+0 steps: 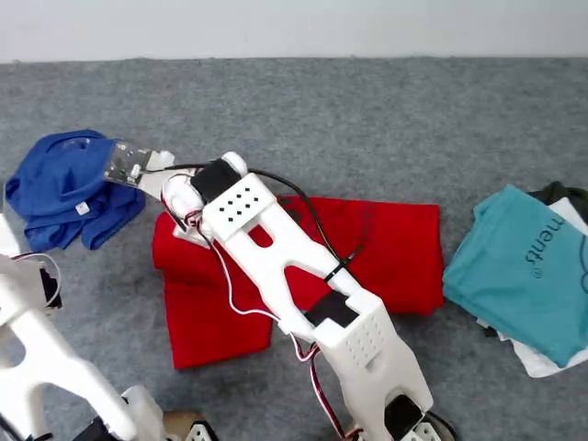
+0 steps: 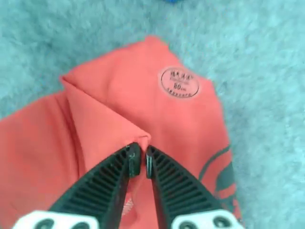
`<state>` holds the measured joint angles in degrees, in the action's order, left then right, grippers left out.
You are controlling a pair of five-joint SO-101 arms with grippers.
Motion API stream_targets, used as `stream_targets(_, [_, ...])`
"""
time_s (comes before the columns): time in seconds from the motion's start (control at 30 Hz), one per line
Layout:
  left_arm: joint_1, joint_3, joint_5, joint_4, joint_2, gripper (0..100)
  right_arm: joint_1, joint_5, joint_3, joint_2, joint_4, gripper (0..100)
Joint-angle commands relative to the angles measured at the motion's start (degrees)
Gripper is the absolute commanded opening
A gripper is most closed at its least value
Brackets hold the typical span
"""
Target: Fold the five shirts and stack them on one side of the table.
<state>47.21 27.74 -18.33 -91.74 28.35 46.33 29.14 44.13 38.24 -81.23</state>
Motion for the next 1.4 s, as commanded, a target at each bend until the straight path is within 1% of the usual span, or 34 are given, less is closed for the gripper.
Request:
stream_targets(0.0, [-0.53, -0.22, 0.53, 0.62, 0.88, 7, -0.75, 0.70, 3.78, 1.36, 0.75, 1.2])
stream_targets(0.13, [-0.53, -0.22, 0.53, 0.62, 0.88, 7, -0.40, 4.40, 7.47, 5.67, 0.92, 1.3])
stream_targets(0.3, [-0.53, -0.22, 0.53, 0.44, 0.88, 7, -1.01, 6.86, 12.40, 10.77, 0.92, 1.7])
stream_targets(0.53, [-0.53, -0.22, 0.53, 0.44, 0.88, 7, -2.68, 6.59, 19.69, 16.13, 0.31, 12.8])
stream_targets(0.77, [-0.53, 0.92, 0.53, 0.70, 0.88, 7, -5.05, 6.51, 21.89, 16.48, 0.22, 15.1])
stream_targets(0.83, [-0.53, 1.19, 0.53, 0.70, 0.88, 7, -5.32, 5.36, 22.86, 15.69, -2.68, 15.0])
stream_targets(1.0, [-0.53, 1.19, 0.53, 0.70, 0.88, 7, -2.68, -0.09, 29.10, 12.79, -20.35, 14.7])
stream_targets(1.03, [-0.53, 1.19, 0.53, 0.70, 0.88, 7, -1.63, -0.97, 29.63, 12.62, -22.11, 14.7])
stream_targets(1.1, [-0.53, 1.19, 0.53, 0.70, 0.88, 7, -0.84, -3.69, 27.87, 11.65, -21.67, 14.7])
stream_targets(1.27, [-0.53, 1.19, 0.44, 0.70, 0.88, 7, 3.91, -4.48, 20.66, 7.78, -21.67, 14.7])
stream_targets(1.37, [-0.53, 1.19, 0.44, 0.70, 0.88, 7, 4.97, -5.89, 13.45, 4.70, -21.67, 14.7])
